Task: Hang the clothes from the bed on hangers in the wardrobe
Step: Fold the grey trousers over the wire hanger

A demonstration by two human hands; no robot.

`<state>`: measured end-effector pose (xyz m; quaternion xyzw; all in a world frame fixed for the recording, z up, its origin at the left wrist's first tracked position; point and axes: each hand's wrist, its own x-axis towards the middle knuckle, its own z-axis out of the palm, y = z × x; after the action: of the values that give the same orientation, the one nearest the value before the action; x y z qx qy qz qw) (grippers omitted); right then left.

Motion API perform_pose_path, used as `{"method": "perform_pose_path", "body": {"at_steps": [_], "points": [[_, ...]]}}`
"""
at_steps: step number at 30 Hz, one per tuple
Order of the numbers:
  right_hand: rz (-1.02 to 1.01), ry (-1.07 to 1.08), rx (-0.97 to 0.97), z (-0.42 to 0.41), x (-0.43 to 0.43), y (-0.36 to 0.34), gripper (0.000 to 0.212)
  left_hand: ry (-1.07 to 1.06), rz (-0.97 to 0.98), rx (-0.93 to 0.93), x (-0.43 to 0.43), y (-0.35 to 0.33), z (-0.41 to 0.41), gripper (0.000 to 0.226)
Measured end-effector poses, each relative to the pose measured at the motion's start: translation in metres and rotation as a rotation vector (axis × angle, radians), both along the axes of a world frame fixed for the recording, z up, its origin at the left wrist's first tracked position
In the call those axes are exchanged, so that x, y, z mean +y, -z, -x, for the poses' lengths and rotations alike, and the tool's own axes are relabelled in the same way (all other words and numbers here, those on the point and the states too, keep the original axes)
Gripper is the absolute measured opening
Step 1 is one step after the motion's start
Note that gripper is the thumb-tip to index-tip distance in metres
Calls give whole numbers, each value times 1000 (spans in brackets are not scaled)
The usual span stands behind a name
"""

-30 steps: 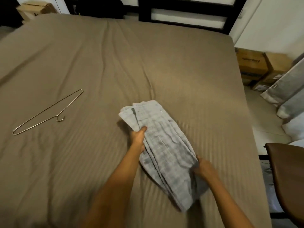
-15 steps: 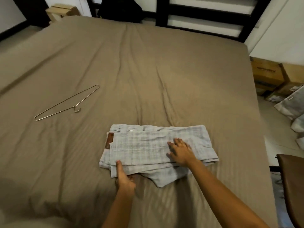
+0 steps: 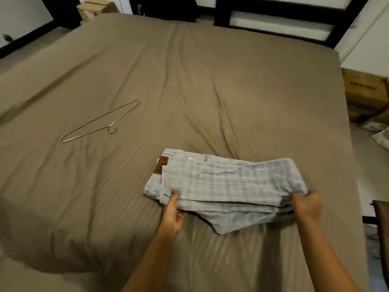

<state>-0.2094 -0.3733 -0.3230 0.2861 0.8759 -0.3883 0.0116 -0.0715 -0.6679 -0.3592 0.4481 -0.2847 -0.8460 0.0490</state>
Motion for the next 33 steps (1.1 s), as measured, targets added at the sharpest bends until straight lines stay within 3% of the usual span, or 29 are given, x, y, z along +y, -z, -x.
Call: {"method": "perform_pose_path", "body": {"at_steps": [2, 4, 7, 9, 10, 11, 12, 14, 16, 18, 20, 23, 26, 28, 30, 33], "points": [[-202, 194, 6, -23, 17, 2, 42, 156, 79, -29, 10, 0, -5, 49], [-382, 293, -66, -46, 27, 14, 63, 153, 273, -276, 19, 0, -5, 55], [-444, -36, -60, -62, 24, 43, 81, 22, 758, -757, 19, -9, 2, 83], [-437, -324, -187, -59, 3, 53, 95, 103, 1252, -758, 12, -10, 8, 73], [-435, -394, -228, -57, -14, 59, 101, 234, 1413, -665, 9, -9, 13, 68], [-419, -450, -222, -56, -33, 65, 103, 378, 1453, -568, 6, -3, 19, 72], [-393, -515, -187, -56, -56, 69, 104, 520, 1418, -508, 4, 2, 27, 80], [-299, -746, -86, -62, -107, 71, 96, 767, 1358, -572, 3, 3, 42, 94], [-226, -1060, -53, -70, -147, 65, 77, 832, 1343, -587, 1, 5, 54, 91], [-191, -1233, -39, -68, -155, 62, 66, 824, 1300, -481, -6, 5, 59, 77], [-320, -1225, 2, -52, -123, 66, 64, 828, 1280, -375, -17, 8, 60, 64], [-552, -940, -33, -19, -23, 76, 74, 781, 1266, -298, -25, 11, 62, 52], [-594, -652, -138, 0, 46, 67, 88, 746, 1136, -239, -29, 7, 68, 55], [-578, -584, -128, 2, 30, 62, 85, 705, 990, -229, -35, 7, 77, 55], [-467, -686, 4, -4, -19, 58, 76, 679, 914, -245, -40, 8, 87, 51], [-360, -1133, 125, -25, -88, 67, 63, 618, 946, -169, -40, 9, 99, 46]]}}
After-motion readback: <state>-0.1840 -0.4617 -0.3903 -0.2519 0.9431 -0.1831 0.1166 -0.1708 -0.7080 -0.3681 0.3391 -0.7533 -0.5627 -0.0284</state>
